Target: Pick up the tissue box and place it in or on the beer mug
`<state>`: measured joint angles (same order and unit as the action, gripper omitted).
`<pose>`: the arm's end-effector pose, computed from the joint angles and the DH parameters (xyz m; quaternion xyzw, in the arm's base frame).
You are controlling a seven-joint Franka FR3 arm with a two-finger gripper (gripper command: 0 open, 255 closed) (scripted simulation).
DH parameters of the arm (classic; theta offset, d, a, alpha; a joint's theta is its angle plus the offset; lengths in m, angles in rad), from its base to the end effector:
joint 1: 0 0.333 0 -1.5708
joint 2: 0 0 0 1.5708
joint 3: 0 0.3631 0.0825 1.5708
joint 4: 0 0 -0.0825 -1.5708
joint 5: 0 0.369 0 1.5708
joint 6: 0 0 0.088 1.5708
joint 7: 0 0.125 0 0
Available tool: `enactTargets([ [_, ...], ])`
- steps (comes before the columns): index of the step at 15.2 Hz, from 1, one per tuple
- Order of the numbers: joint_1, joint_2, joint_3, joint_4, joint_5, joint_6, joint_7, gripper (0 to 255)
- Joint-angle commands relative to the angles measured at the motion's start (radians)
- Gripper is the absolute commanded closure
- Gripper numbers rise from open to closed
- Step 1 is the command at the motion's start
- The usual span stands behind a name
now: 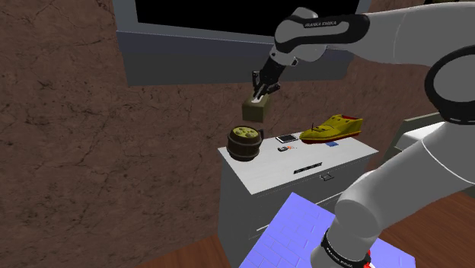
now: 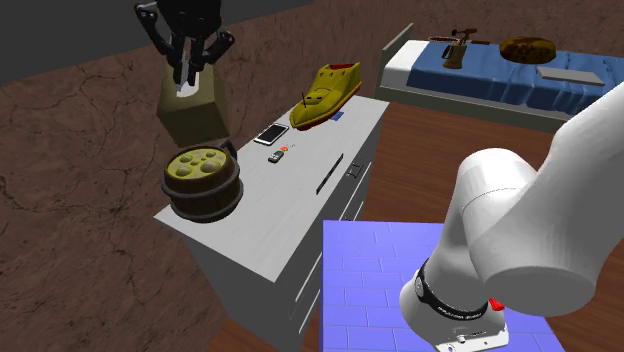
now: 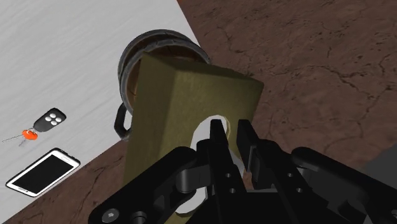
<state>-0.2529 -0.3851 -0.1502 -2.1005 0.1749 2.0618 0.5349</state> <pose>0.4079 -0.1745 0.6408 -0.8612 0.4665 -0.1606 0.1222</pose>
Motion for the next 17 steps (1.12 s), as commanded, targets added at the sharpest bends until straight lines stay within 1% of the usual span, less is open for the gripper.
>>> enactTargets([
  [1, 0.004, 0.076, -0.014, 0.084, 0.010, -0.012, -0.014, 255],
  [5, 0.007, 0.238, -0.037, 0.280, 0.040, -0.052, -0.037, 255],
  [17, 0.005, 0.233, -0.031, 0.115, 0.059, 0.105, -0.074, 255],
])
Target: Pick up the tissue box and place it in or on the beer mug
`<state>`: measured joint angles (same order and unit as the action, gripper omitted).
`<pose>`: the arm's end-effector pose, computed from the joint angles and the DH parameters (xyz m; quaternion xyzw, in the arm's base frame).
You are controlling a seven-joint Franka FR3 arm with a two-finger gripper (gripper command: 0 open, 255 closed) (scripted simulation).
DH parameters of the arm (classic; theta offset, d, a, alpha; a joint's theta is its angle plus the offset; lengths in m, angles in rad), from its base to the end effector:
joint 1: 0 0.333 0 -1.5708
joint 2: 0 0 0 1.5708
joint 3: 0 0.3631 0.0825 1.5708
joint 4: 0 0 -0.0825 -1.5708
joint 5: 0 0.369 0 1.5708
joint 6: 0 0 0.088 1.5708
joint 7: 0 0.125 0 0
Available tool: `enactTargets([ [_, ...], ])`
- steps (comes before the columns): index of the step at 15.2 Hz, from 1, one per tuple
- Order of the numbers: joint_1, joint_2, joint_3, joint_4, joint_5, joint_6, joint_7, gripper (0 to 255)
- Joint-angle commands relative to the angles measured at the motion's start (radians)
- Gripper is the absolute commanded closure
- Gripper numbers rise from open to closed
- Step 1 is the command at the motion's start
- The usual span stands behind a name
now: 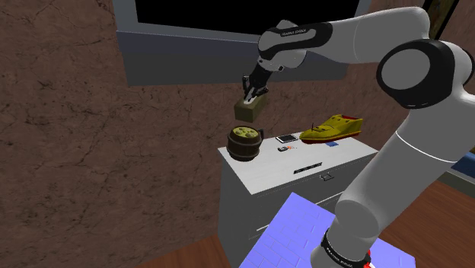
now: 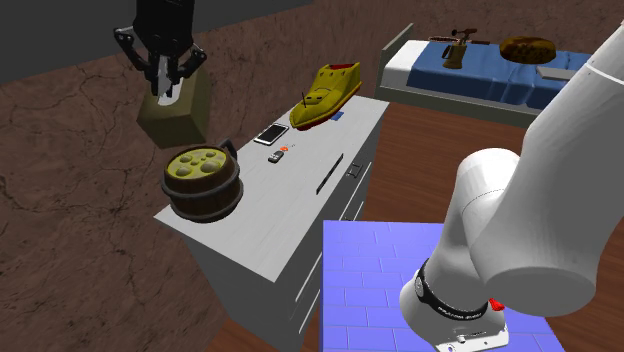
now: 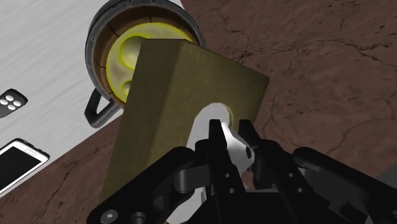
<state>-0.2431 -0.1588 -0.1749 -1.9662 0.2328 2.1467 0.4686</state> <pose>0.4850 -0.2081 0.6102 -0.8629 0.4620 -0.1627 0.1244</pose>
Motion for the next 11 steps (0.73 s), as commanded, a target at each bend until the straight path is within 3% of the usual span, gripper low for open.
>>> enactTargets([
  [1, -0.005, 0.008, -0.006, -0.031, 0.003, 0.033, -0.011, 255],
  [11, -0.002, 0.027, -0.006, -0.133, 0.030, 0.150, -0.048, 255],
])
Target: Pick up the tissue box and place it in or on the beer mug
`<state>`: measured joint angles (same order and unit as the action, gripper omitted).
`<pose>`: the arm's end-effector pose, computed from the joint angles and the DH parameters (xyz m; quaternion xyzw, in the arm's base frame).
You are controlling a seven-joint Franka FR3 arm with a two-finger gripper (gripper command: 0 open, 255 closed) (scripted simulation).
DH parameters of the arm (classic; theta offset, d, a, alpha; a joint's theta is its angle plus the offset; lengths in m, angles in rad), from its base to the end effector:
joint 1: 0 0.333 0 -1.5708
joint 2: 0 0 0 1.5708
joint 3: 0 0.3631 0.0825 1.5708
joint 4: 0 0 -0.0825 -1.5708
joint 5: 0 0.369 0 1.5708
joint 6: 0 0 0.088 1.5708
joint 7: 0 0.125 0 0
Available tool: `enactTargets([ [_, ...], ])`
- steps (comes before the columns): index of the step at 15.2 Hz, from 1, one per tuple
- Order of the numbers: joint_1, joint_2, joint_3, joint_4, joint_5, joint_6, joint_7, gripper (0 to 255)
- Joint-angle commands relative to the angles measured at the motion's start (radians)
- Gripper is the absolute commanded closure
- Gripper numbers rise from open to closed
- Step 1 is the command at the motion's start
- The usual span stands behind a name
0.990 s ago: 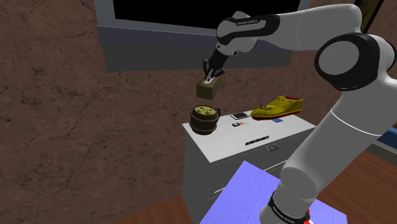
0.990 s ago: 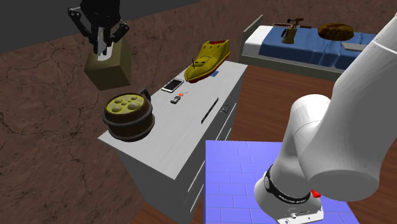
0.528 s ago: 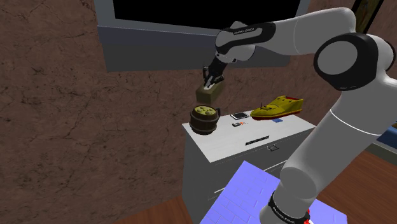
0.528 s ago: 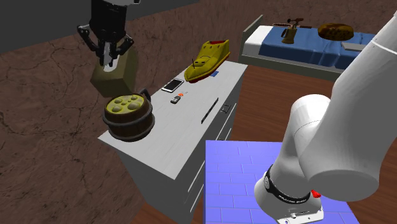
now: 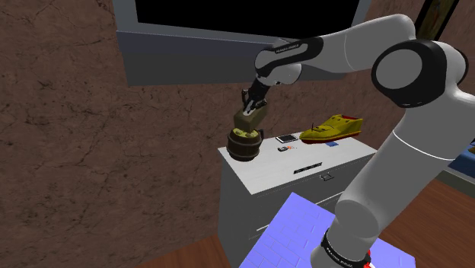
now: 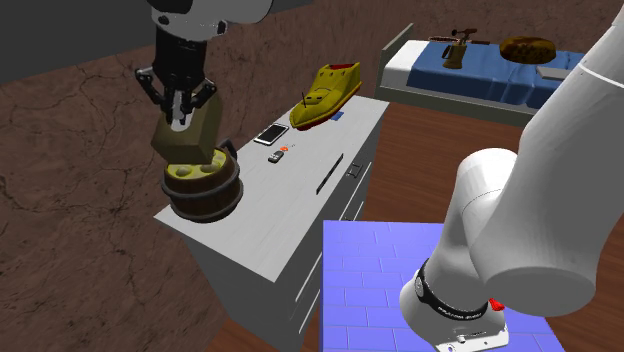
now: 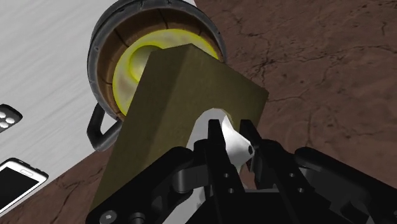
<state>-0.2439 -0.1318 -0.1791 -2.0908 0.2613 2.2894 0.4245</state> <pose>0.4868 -0.2136 0.5510 -0.8618 0.4652 -0.1610 0.1225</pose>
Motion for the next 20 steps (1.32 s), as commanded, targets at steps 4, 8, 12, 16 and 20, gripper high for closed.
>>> enactTargets([
  [4, -0.002, 0.001, -0.002, -0.008, 0.001, 0.007, -0.004, 255],
  [8, -0.002, 0.000, -0.002, -0.008, 0.001, 0.007, -0.004, 0],
  [12, -0.002, 0.001, -0.002, -0.008, 0.001, 0.007, -0.004, 0],
  [16, -0.016, -0.069, -0.009, 0.036, -0.030, -0.105, 0.016, 0],
  [20, -0.016, -0.069, -0.008, 0.036, -0.030, -0.105, 0.016, 0],
])
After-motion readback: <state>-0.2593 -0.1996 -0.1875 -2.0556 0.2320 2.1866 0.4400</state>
